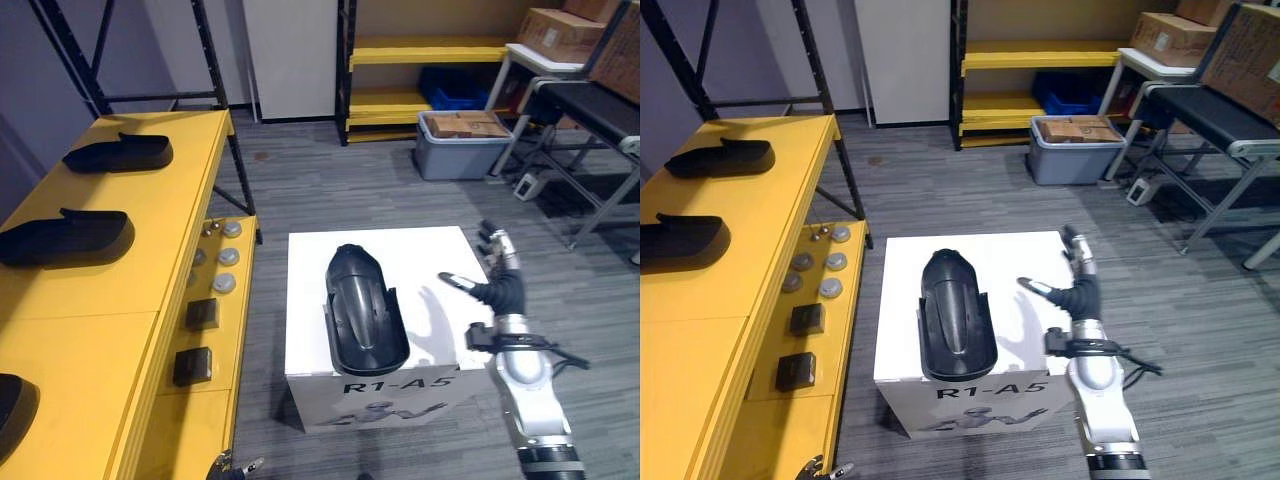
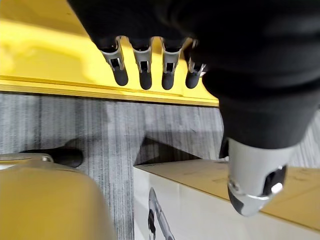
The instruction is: Walk over and take plastic housings, then place them on the shelf
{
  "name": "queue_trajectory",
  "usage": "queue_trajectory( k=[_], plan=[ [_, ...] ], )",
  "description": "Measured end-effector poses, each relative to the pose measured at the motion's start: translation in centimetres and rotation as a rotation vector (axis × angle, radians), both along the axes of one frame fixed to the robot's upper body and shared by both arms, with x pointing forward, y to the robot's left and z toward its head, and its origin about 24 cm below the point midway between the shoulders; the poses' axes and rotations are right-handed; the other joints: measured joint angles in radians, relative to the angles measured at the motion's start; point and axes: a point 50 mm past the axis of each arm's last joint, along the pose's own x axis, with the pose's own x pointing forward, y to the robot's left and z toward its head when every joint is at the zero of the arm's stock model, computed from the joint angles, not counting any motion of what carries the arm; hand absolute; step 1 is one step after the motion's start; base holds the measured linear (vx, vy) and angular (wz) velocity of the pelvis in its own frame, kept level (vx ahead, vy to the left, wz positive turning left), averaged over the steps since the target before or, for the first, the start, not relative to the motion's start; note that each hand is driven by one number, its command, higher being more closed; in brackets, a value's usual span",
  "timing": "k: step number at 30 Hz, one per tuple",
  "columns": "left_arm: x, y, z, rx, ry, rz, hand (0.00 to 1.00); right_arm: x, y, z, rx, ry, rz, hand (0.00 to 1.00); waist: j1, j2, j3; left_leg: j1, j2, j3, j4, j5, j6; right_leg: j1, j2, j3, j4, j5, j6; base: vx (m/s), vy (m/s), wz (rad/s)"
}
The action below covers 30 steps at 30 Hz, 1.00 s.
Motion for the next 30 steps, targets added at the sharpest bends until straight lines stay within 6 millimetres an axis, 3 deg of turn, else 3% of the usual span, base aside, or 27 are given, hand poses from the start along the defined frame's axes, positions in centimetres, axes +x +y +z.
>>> queue_trajectory(
  k=[11,17,21,22,30],
  plan=[
    [0.1,0.2,0.0,0.019,0.009,-0.029,0.00,-0.7,2.8,-8.2,-0.176,0.381,-0.012,0.00,0.001,-0.017,0.020,0.004,-0.015,-0.036,-0.017,0.024,0.007,0.015,-0.023,-0.043,-0.006,-0.002,0.003,-0.03,0.032,0.11],
    [0.1,0.1,0.0,0.029,0.019,-0.040,0.00,-0.5,3.3,-9.3,-0.246,0.428,-0.081,0.00,0.008,-0.017,0.021,0.011,-0.013,-0.040,-0.033,0.033,0.005,0.016,-0.021,-0.044,-0.006,-0.002,0.003,-0.01,0.004,0.02],
    [0.5,0.1,0.0,0.038,0.022,-0.068,0.00,0.2,2.2,-9.4,-0.250,0.437,-0.181,0.00,0.016,-0.018,0.023,0.015,-0.015,-0.041,-0.036,0.033,0.006,0.019,-0.023,-0.047,-0.006,-0.002,0.004,0.00,0.000,0.00],
    [0.7,0.0,0.1,0.038,0.020,-0.069,0.00,0.4,2.0,-9.4,-0.245,0.443,-0.195,1.00,0.020,-0.019,0.023,0.015,-0.015,-0.041,-0.038,0.034,0.007,0.019,-0.024,-0.048,-0.006,-0.003,0.004,0.00,0.000,0.00],
    [1.0,0.4,0.2,0.048,0.018,-0.074,0.00,1.4,1.4,-9.5,-0.202,0.461,-0.230,1.00,0.019,-0.036,0.032,0.027,-0.020,-0.050,-0.049,0.038,0.011,0.024,-0.028,-0.055,-0.002,-0.008,0.012,0.02,0.019,0.03]
  ],
)
